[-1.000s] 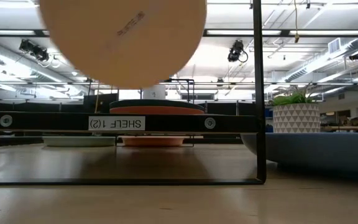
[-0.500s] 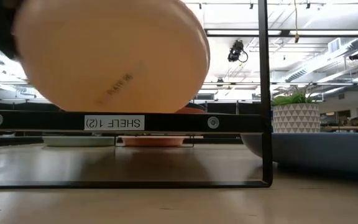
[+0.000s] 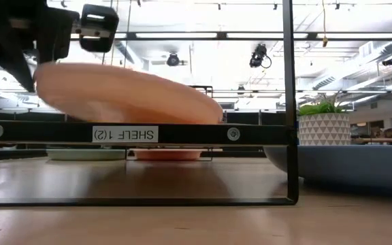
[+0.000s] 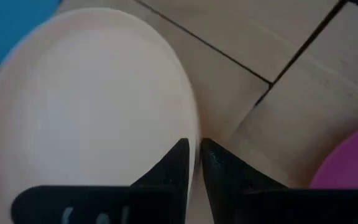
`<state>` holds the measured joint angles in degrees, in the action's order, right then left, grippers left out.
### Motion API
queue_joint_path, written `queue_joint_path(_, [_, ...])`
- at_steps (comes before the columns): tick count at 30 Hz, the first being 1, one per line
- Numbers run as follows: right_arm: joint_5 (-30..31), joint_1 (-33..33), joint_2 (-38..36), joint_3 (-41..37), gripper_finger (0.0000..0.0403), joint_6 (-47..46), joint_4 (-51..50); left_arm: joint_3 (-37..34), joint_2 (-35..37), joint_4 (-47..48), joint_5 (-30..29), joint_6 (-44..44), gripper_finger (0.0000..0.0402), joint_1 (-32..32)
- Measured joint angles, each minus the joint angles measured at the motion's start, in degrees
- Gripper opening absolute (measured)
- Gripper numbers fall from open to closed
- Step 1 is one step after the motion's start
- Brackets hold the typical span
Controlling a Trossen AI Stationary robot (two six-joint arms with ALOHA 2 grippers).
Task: Place and stack plates onto a shelf
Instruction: Put the light brown plate on the shelf, then stack the light blue plate on top of the light brown plate on the shelf
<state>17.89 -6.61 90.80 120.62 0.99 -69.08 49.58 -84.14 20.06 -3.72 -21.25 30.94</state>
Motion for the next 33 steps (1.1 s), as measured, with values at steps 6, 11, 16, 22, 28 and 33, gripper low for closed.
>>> queue_joint_path(6, [0.0, 0.0, 0.0, 0.0, 0.0115, 0.0, 0.0, 0.0, 0.0, -1.4, -0.7, 6.2, 0.0080, 0.0])
queue_joint_path(11, [0.0, 0.0, 0.0, 0.0, 0.0114, 0.1, 0.0, 0.0, 0.0, -0.9, -0.5, 13.2, 0.0102, 0.0])
queue_joint_path(16, [0.0, 0.0, 0.0, 0.0, 0.0114, 0.2, 0.2, 0.0, 0.1, 3.8, -0.6, 16.5, 0.0104, 0.2])
queue_joint_path(22, [0.2, -0.3, 0.0, 0.0, 0.0114, 0.7, 0.8, 0.0, -0.1, 7.6, -3.9, 14.3, 0.0105, 0.2])
queue_joint_path(28, [0.2, -0.6, 0.0, 0.0, 0.0114, 0.1, 0.9, -0.4, -0.2, 7.2, -4.6, 10.8, 0.0105, 0.1])
queue_joint_path(33, [0.1, -0.6, 0.0, 0.0, 0.0114, 0.0, 0.9, -0.4, -0.2, 3.0, -5.1, 10.1, 0.0105, 0.2])
